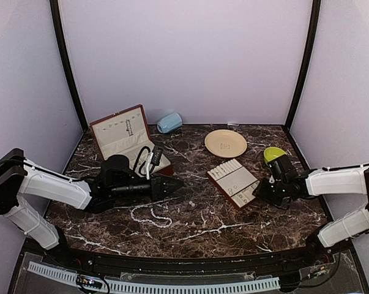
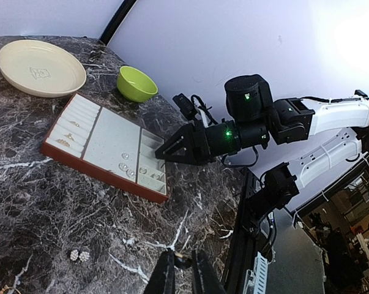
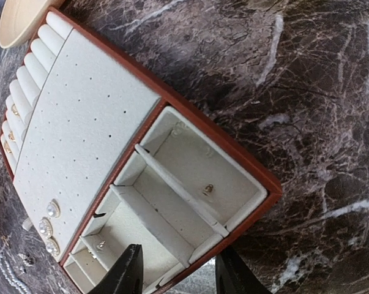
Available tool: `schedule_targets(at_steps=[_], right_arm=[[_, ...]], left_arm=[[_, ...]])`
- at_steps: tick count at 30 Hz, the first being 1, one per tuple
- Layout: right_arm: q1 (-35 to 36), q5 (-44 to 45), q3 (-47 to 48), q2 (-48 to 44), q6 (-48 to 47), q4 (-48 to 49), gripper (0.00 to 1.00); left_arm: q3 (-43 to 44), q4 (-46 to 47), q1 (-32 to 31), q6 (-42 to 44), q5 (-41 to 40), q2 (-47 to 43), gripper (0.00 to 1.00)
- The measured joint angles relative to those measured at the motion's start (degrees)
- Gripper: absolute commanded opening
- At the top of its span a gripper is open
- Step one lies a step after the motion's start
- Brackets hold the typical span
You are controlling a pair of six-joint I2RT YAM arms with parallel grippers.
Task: Organize the mixed jewelry
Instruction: Adjust the compartment layer at the center of the board.
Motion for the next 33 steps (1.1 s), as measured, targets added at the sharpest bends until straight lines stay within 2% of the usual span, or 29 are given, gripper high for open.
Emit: schedule_targets(at_steps=[7,20,33], right_arm=[[1.8,1.0,0.0,1.2,0.2,-0.6,0.33],[4.9,6.1,4.1,5.2,-1.3,-1.9,0.14],[7.3,8.9,5.5,3.5,-9.0,-8.0,0.13]], left_arm=[[0.0,-0.9,0.0,0.4,-0.1,0.0,0.08],[0.9,-6.5,0.3,2.4,-1.0,-1.6,0.08],[3.7,-19.3,1.6,8.7,-4.4,-7.6,0.08]])
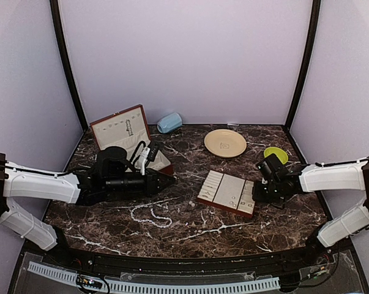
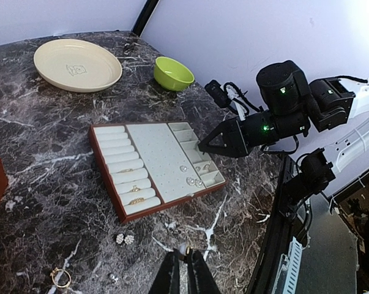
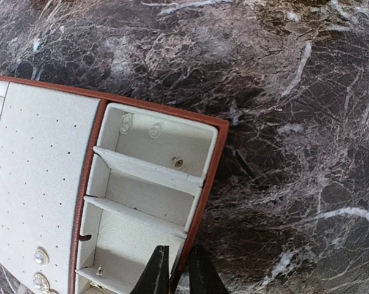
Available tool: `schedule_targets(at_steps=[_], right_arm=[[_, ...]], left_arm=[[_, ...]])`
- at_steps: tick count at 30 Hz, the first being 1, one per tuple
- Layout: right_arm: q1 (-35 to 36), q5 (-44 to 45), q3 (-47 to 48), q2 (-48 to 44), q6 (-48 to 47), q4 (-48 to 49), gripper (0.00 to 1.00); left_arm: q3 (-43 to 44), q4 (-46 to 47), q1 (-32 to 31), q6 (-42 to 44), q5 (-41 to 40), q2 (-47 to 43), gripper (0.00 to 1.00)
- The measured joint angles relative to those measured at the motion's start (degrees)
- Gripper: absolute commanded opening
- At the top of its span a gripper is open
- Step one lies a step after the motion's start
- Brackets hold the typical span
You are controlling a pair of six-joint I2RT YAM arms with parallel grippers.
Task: Organize the mixed jewelry
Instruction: Adjust the compartment layer at the center of the board.
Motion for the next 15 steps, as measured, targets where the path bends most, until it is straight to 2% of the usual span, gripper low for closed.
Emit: schedule_targets(at_steps=[15], right_arm=[[1.4,5.5,2.0,-3.2,-5.7,-7.4,0.08]], left_arm=[[1.5,-4.1,0.0,1.5,0.0,0.0,0.08]])
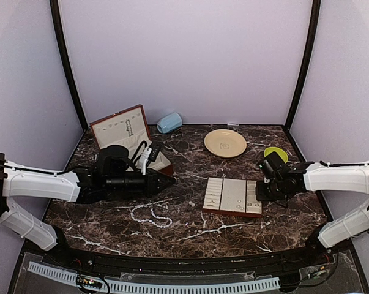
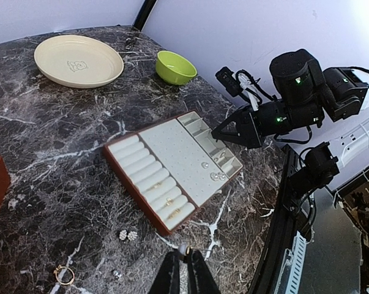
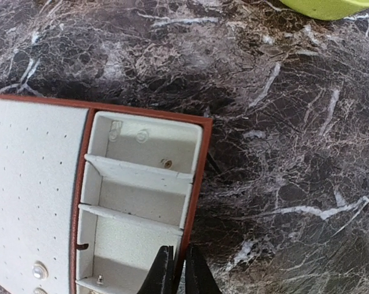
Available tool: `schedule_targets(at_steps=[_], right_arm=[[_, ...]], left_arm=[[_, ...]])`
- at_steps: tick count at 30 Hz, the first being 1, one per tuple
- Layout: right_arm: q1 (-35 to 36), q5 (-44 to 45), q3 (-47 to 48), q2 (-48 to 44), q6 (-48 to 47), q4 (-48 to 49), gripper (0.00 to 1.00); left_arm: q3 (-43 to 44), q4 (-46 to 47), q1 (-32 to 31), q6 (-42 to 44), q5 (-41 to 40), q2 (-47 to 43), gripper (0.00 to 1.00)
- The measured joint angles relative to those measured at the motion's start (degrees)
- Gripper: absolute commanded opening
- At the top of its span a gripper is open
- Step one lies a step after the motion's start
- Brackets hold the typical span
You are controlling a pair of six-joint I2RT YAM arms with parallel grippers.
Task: Organize the mixed jewelry
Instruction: Adjust the compartment layer at the center of the board.
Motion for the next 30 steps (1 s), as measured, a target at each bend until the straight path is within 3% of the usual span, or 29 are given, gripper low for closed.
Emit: schedule_targets(at_steps=[11,21,25,30], right_arm=[[0.6,-4.8,-1.2,-1.0,-5.0,1.4,0.08],[6.3,-6.4,-0.8,4.7,-4.6,7.7,0.11],[7.6,-6.7,-0.8,5.7,-3.7,8.4,0.18],[7.8,-6.6,-0.8,5.4,-2.5,8.7,0.38]], left_arm=[[2.2,-1.0,0.0,2.3,0.6,1.3,0.08],[6.8,-4.4,-0.5,5.4,3.3,7.5,0.08],[11.8,-8.3,-2.8,8.1,3.3,11.3,0.08],[17.7,-12.7,-4.7,10.6,3.6,16.0,0.08]])
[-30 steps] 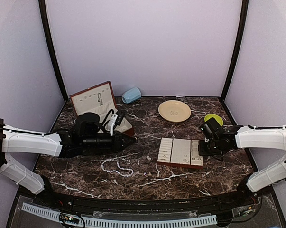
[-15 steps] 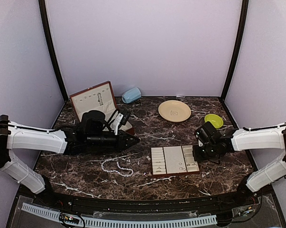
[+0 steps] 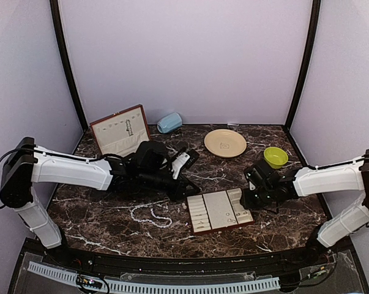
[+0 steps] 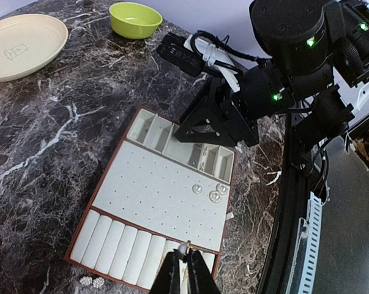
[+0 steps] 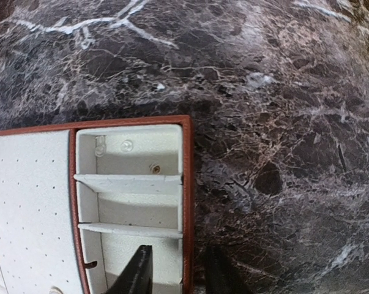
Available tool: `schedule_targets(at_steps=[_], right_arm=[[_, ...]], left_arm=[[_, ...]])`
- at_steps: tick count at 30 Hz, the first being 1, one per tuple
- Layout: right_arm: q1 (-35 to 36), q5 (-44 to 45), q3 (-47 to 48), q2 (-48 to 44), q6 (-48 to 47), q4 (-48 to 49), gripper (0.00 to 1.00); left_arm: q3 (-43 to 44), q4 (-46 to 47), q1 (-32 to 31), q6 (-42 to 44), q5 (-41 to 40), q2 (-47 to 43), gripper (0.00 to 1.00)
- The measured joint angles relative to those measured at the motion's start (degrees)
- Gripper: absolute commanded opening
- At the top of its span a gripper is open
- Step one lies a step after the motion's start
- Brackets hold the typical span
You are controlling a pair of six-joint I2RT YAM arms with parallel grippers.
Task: Organize the mixed jewelry
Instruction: Adjust the compartment layer at the center of the board, then pass from the left arm to the right
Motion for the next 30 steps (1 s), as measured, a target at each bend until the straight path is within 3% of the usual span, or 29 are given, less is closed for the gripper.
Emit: schedule_targets(at_steps=[6,14,21,30], right_arm=[[0.1,0.7,-0.2,-3.7,1.7,0.2,0.49],[0.1,1.9,-1.8,-9.4,2.6,0.5,0.53],[0.1,0.4,-3.1,-11.8,2.6,1.7,0.52],[0.1,-13.1,-10.0,-18.7,2.5,8.9,0.46]], left_arm=[[6.8,-5.6,-1.9,2.5,0.4,5.9,0.08],[14.1,-12.6,-4.5,4.0,1.0,12.7,0.08],[18.4,-15.6,-5.7,3.7,1.7,16.7,0.08],[19.8,-15.2,-5.9,-0.2,4.7,19.0,0.07]])
